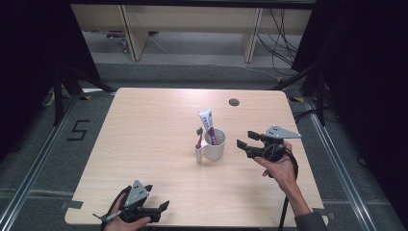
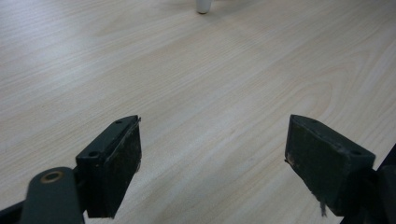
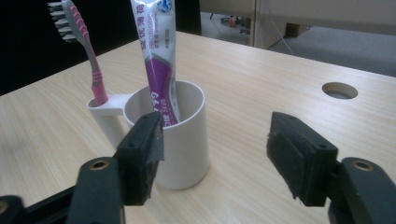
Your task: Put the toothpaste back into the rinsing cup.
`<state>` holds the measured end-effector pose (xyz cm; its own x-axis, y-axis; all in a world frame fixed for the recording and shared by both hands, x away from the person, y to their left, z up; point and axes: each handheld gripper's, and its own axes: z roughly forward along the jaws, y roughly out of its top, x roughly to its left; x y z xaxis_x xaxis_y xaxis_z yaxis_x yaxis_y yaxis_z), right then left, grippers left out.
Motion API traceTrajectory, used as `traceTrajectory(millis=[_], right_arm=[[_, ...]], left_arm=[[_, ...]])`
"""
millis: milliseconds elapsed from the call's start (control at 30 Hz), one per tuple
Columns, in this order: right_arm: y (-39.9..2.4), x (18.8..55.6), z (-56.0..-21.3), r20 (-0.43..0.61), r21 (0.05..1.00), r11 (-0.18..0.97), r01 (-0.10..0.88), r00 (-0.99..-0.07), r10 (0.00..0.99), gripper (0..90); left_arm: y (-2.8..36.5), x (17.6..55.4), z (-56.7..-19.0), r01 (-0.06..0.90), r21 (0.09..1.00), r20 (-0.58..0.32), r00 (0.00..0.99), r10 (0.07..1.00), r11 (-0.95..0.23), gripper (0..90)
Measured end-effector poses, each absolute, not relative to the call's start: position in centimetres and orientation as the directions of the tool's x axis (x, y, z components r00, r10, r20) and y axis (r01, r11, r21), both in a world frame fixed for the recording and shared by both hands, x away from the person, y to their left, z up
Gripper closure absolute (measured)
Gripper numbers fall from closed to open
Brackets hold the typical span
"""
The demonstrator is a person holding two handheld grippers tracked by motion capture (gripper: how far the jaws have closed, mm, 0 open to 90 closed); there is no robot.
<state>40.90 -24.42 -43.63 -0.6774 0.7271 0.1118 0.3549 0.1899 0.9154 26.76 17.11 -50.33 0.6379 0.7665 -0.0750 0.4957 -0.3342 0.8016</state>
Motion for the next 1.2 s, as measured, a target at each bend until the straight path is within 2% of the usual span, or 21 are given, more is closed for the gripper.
traceTrajectory(millis=[33,100,133,167,300,467,500,667,767,833,967,1033,1133,1200], right_arm=[[-24.4,40.8,-43.7,0.128,0.912,0.187,0.365,-0.687,0.715,34.0],[-24.5,40.6,-43.9,0.116,0.913,0.189,0.36,-0.677,0.727,31.8],[-24.4,40.3,-44.0,0.148,0.903,0.175,0.392,-0.667,0.73,29.9],[-24.6,40.4,-44.1,0.128,0.91,0.182,0.372,-0.671,0.731,28.5],[-24.9,39.8,-44.2,0.148,0.899,0.183,0.398,-0.669,0.728,26.4],[-25.6,39.1,-44.6,0.16,0.896,0.168,0.411,-0.652,0.741,25.0],[-25.8,39.2,-44.7,0.132,0.902,0.186,0.39,-0.659,0.741,24.6],[-26.3,38.4,-45.2,0.157,0.888,0.186,0.42,-0.658,0.737,24.1],[-26.7,38.2,-45.6,0.132,0.885,0.211,0.415,-0.659,0.741,24.0],[-26.7,37.9,-45.8,0.167,0.877,0.188,0.442,-0.647,0.744,23.7],[-27.0,37.6,-46.0,0.133,0.883,0.211,0.42,-0.654,0.745,23.7],[-27.0,37.2,-46.0,0.155,0.869,0.207,0.45,-0.645,0.749,23.5],[-27.2,36.9,-46.0,0.105,0.884,0.231,0.405,-0.656,0.747,22.8],[-27.2,36.6,-46.0,0.121,0.879,0.23,0.417,-0.663,0.739,20.9]], left_arm=[[17.0,26.7,-50.4,0.5,0.81,-0.094,0.626,0.774,-0.306,18.3],[17.0,26.6,-50.4,0.502,0.81,-0.095,0.622,0.777,-0.302,18.3],[17.2,26.7,-50.3,0.501,0.8,-0.075,0.63,0.773,-0.331,18.2],[17.2,26.7,-50.3,0.499,0.799,-0.072,0.633,0.771,-0.334,18.3],[17.1,26.6,-50.4,0.502,0.809,-0.088,0.619,0.78,-0.307,18.3],[17.2,26.6,-50.3,0.5,0.807,-0.081,0.62,0.781,-0.313,18.3],[17.1,26.6,-50.3,0.501,0.809,-0.085,0.619,0.781,-0.309,18.2],[17.1,26.7,-50.5,0.501,0.807,-0.084,0.623,0.778,-0.314,18.3],[17.1,26.6,-50.4,0.498,0.807,-0.078,0.622,0.779,-0.316,18.3],[17.1,26.6,-50.4,0.497,0.808,-0.078,0.623,0.778,-0.317,18.3],[17.3,26.6,-50.5,0.497,0.804,-0.074,0.629,0.774,-0.327,18.3],[17.3,26.6,-50.6,0.501,0.81,-0.086,0.617,0.782,-0.307,18.3],[17.6,26.6,-50.6,0.498,0.801,-0.069,0.627,0.776,-0.331,18.3],[17.6,26.6,-50.6,0.499,0.803,-0.071,0.623,0.779,-0.326,18.3]])
